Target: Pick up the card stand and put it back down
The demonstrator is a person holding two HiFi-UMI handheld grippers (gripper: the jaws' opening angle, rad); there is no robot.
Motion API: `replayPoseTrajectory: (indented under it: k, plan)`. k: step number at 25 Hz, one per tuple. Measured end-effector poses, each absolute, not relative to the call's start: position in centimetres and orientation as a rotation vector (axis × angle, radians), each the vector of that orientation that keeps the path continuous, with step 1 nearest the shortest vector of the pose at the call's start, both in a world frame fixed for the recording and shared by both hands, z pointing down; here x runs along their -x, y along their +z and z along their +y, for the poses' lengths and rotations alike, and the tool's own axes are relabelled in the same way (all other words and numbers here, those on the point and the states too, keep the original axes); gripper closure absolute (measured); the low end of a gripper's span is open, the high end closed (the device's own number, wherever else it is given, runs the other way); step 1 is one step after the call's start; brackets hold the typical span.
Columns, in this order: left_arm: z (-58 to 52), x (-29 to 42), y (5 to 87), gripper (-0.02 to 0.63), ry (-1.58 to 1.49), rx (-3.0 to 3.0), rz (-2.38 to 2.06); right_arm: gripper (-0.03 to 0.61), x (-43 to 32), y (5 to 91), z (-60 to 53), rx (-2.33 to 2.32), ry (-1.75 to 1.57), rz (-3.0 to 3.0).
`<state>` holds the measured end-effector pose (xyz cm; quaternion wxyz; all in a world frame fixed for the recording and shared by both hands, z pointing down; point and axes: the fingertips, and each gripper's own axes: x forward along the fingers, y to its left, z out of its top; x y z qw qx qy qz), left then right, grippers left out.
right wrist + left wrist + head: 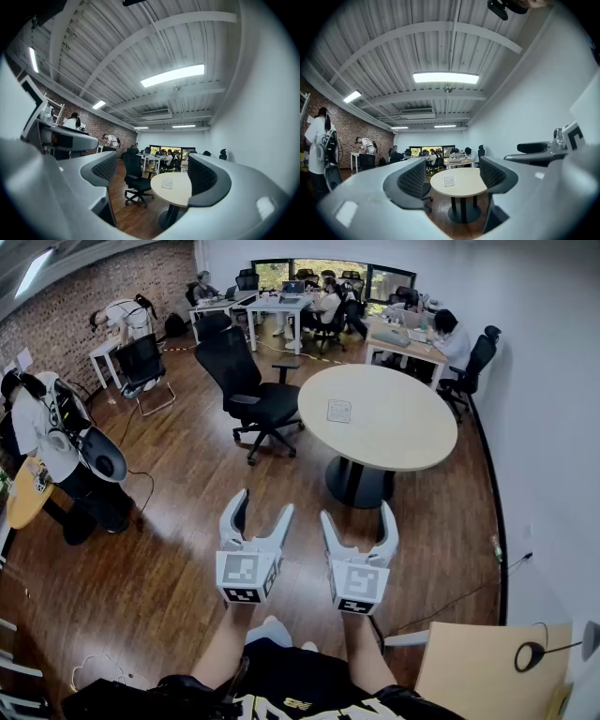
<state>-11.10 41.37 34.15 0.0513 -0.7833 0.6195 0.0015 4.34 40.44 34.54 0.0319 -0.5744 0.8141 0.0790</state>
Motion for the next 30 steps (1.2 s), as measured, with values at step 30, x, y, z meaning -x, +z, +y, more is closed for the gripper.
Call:
replayPoseTrajectory:
  k: [30]
  plan:
    - [10.4, 13.5, 40.1, 0.252, -0.025, 2.621, 1.822, 0.156, 0.0, 38.5, 11.7, 1.881, 0.105, 2.643]
